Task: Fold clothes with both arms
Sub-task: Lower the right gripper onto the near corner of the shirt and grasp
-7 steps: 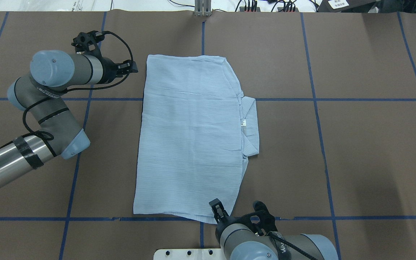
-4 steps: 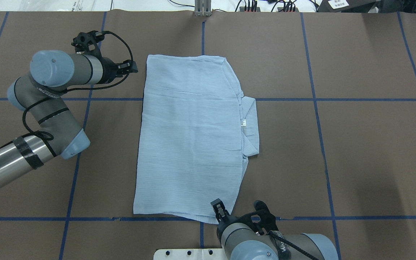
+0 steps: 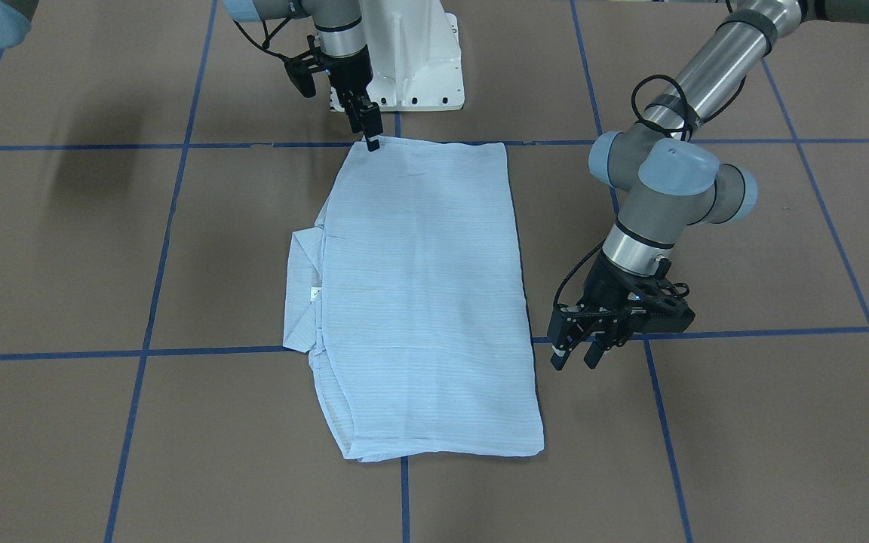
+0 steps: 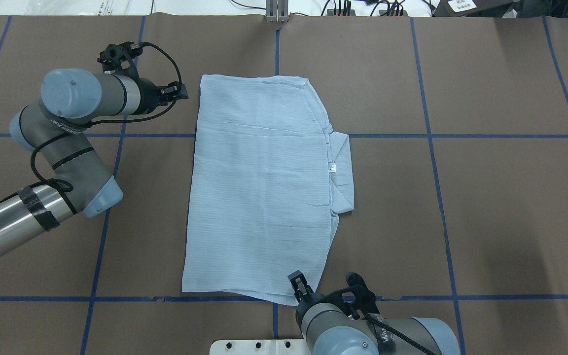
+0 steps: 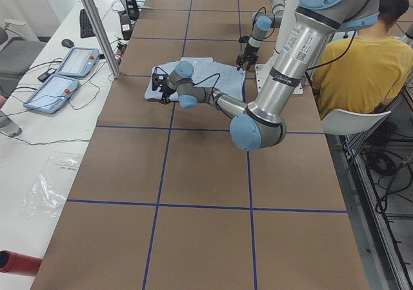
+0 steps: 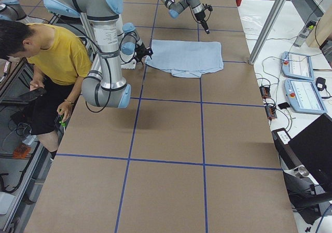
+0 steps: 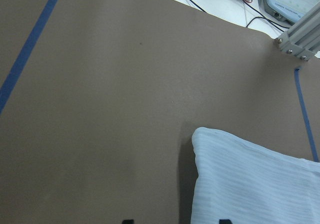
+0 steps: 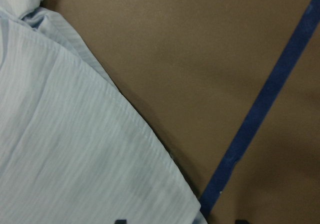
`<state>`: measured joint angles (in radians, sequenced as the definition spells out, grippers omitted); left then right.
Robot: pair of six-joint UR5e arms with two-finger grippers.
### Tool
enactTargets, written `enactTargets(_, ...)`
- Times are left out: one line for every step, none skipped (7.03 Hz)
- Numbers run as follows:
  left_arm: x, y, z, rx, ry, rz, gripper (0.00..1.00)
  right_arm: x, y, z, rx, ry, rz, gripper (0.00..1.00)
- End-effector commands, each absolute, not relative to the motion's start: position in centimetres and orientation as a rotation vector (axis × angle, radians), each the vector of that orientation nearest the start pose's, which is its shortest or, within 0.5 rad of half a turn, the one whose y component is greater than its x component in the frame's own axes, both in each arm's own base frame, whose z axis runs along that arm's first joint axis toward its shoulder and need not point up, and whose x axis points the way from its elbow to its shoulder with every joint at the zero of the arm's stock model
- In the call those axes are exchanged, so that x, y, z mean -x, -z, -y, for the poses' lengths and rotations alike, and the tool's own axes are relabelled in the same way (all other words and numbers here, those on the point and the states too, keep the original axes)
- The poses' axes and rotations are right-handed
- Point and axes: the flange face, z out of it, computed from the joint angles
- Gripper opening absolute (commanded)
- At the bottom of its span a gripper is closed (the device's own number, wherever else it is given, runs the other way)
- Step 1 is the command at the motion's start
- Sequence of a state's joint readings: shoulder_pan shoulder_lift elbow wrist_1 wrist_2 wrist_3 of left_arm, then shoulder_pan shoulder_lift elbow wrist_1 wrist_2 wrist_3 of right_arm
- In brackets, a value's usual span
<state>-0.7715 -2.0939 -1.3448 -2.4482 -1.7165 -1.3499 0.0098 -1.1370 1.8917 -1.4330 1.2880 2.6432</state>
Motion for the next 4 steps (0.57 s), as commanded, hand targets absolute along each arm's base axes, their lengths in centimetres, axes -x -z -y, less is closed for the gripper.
enactTargets(-43.08, -36.17, 58.49, -0.449, 0.399, -1.101, 0.65, 60.17, -26.43, 16.66, 0.231, -1.122, 0.946, 0.78)
enactTargets(-43.08, -36.17, 58.49, -0.448, 0.401, -1.101, 0.65, 60.18, -26.44, 16.64, 0.232, -1.122, 0.945, 0.78)
enactTargets(-43.08, -36.17, 58.49, -0.448, 0.401, -1.101, 0.65, 60.19, -26.47, 16.60, 0.235, -1.120, 0.942, 0.78)
enactTargets(-43.08, -36.17, 58.49, -0.448, 0.401, -1.101, 0.65, 60.19, -26.45, 16.60, 0.236, -1.120, 0.943, 0.73)
